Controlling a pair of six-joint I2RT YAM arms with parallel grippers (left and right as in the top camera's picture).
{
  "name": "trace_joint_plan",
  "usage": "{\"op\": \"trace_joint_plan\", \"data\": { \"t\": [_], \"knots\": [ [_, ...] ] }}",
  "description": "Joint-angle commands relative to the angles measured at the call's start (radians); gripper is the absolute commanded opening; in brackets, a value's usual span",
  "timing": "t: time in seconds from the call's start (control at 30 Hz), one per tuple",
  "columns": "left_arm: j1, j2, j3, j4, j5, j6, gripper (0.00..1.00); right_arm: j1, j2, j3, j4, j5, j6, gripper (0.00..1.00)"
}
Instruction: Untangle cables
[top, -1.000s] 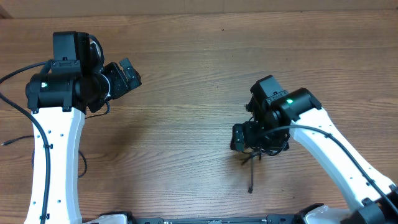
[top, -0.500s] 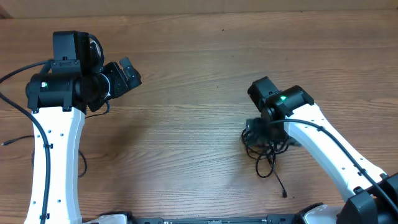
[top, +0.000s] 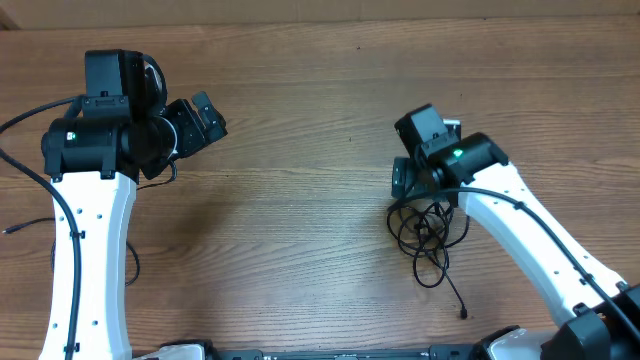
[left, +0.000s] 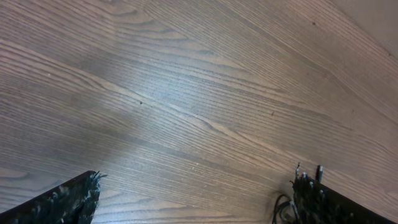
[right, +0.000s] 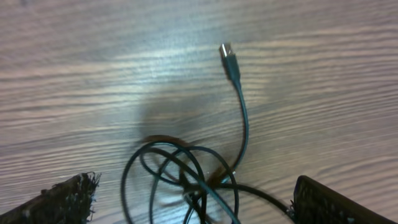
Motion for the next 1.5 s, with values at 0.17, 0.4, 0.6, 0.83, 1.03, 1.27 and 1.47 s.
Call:
{"op": "trace_joint_plan", "data": {
  "t": [0.17, 0.4, 0.6, 0.83, 1.03, 1.27, 1.47],
  "knots": [
    [-0.004, 0.002, -0.005, 0.005, 0.000, 0.018, 0.99, -0.003, -0.168, 0.204, -0.101, 0.021, 0.064, 1.00],
    [-0.022, 0.002, -0.005, 0.008, 0.043, 0.019, 0.99, -0.096, -0.232, 0.204, -0.268, 0.032, 0.311, 1.00],
    [-0.026, 0.002, -0.005, 0.008, 0.031, 0.019, 1.00, -0.235, -0.229, 0.118, -0.338, 0.031, 0.462, 1.00],
    [-0.026, 0.002, -0.005, 0.008, 0.027, 0.019, 0.99, -0.311, -0.226, -0.071, -0.235, -0.167, 0.509, 1.00],
    [-0.026, 0.002, -0.005, 0.017, 0.019, 0.019, 1.00, -0.265, -0.225, -0.206, -0.005, -0.499, 0.056, 1.00],
    [-0.026, 0.002, -0.005, 0.023, 0.016, 0.019, 1.00, -0.209, -0.221, -0.362, 0.230, -0.518, -0.188, 0.99],
    [-0.026, 0.002, -0.005, 0.022, 0.016, 0.019, 0.99, -0.184, -0.201, -0.469, 0.387, -0.519, -0.209, 0.71]
  ]
}}
